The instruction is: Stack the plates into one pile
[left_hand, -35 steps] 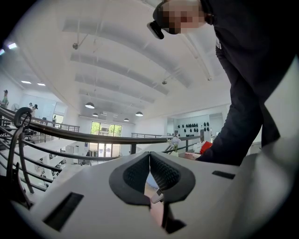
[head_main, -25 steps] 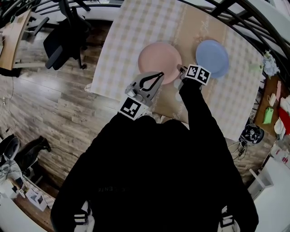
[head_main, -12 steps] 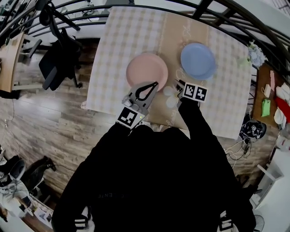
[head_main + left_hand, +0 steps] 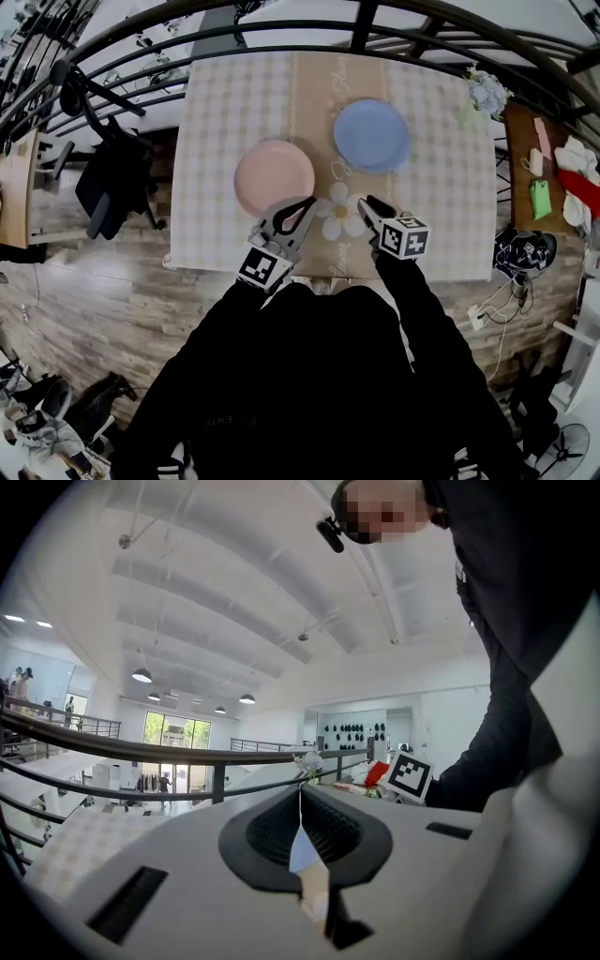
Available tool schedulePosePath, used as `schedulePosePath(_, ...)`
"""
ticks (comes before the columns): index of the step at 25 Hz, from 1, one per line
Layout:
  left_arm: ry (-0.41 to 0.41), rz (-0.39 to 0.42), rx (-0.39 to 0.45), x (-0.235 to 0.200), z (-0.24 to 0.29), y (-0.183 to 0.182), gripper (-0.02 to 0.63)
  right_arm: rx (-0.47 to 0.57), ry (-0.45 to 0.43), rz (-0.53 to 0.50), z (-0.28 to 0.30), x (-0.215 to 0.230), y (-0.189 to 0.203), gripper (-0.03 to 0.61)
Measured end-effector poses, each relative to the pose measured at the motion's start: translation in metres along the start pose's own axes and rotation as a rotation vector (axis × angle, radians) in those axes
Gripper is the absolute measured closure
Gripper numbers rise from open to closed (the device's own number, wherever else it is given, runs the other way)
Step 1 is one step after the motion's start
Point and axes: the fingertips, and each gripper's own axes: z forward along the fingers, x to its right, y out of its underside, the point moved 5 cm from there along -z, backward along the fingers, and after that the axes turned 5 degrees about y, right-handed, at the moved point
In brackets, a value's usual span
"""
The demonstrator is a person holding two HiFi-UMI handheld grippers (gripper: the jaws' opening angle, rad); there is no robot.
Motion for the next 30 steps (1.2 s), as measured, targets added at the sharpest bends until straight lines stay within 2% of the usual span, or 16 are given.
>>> schedulePosePath(4, 0.035, 0.005, -0.014, 0.015, 0.014, 0.002, 0.592, 0.019, 0.022, 0.011, -0.022, 0.016, 0.015, 0.469)
schedulePosePath(7, 0.060, 0.007, -0.029, 0.027, 0.024, 0.004, 0.592, 0.083, 0.032, -0.005, -0.040, 0.025, 0.018, 0.492)
schedulePosePath(12, 0.092, 0.002, -0.045, 0.043, 0.041, 0.007, 0.592, 0.205, 0.028, -0.115, -0.070, 0.026, 0.008, 0.510)
schedulePosePath(19, 0.129, 0.009, -0.063, 0.057, 0.053, 0.009, 0.592, 0.332, -0.002, -0.266, -0.105, 0.004, -0.015, 0.535)
schedulePosePath(30, 0.151, 0.019, -0.075, 0.064, 0.062, 0.002, 0.592, 0.370, -0.014, -0.332, -0.126, -0.003, -0.030, 0.538)
